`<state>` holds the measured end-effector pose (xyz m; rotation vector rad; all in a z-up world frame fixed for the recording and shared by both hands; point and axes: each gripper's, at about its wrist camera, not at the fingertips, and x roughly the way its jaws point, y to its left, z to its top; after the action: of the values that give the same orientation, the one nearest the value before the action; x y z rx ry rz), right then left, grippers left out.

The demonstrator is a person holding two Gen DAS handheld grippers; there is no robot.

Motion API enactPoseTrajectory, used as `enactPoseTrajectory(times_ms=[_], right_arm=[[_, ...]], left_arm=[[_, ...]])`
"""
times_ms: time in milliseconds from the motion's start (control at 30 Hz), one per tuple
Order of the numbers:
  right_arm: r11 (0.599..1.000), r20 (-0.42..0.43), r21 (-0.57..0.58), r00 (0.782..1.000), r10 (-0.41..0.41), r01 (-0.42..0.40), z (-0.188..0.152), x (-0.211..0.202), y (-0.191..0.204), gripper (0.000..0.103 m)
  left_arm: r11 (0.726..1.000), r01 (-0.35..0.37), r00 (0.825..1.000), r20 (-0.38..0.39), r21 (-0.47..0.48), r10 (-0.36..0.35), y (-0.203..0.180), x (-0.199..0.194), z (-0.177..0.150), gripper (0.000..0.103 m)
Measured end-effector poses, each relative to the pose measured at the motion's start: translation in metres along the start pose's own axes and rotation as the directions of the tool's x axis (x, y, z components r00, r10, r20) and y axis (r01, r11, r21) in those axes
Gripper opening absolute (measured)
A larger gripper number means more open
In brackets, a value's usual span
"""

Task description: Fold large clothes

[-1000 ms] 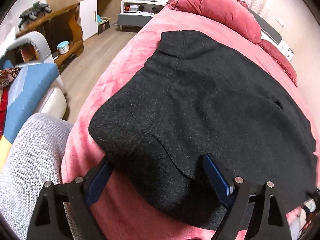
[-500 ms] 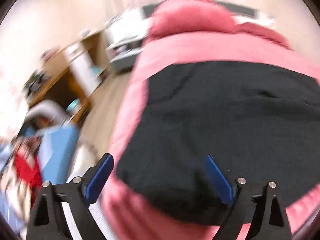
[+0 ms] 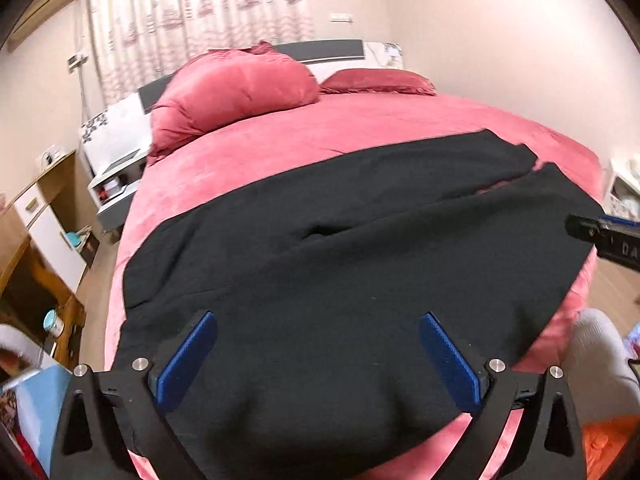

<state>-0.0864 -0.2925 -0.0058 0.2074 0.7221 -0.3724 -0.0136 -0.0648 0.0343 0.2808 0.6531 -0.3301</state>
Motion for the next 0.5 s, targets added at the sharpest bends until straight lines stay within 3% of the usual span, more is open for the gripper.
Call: enactPoseTrajectory(times_ms=[167, 267, 400, 500], right_arm=[[0.998, -0.058, 0.059, 0.998, -0.024, 0.028, 0.001, 0.009, -0.016, 0.064], [0.994, -0.11, 0.093, 0.993, -0.046, 0.057, 0.001, 0.022, -0.04, 0.064], [0.982, -0.17, 0.152, 0.982, -0.082, 0.108, 0.001, 0.041, -0.085, 0.064], [0.969, -0.2, 0.205, 0.975, -0.096, 0.137, -0.001, 0.055, -0.121, 0.064]], left_arm=[[0.999, -0.008, 0.997, -0.075, 0.036, 0.011, 0.004, 0.014, -0.015, 0.102], [0.999, -0.039, 0.989, -0.14, 0.006, 0.039, 0.017, 0.023, -0.028, 0.102], [0.979, -0.132, 0.962, -0.258, -0.154, 0.089, 0.067, 0.035, -0.046, 0.102], [0.919, -0.226, 0.931, -0.349, -0.323, 0.106, 0.112, 0.039, -0.068, 0.102]])
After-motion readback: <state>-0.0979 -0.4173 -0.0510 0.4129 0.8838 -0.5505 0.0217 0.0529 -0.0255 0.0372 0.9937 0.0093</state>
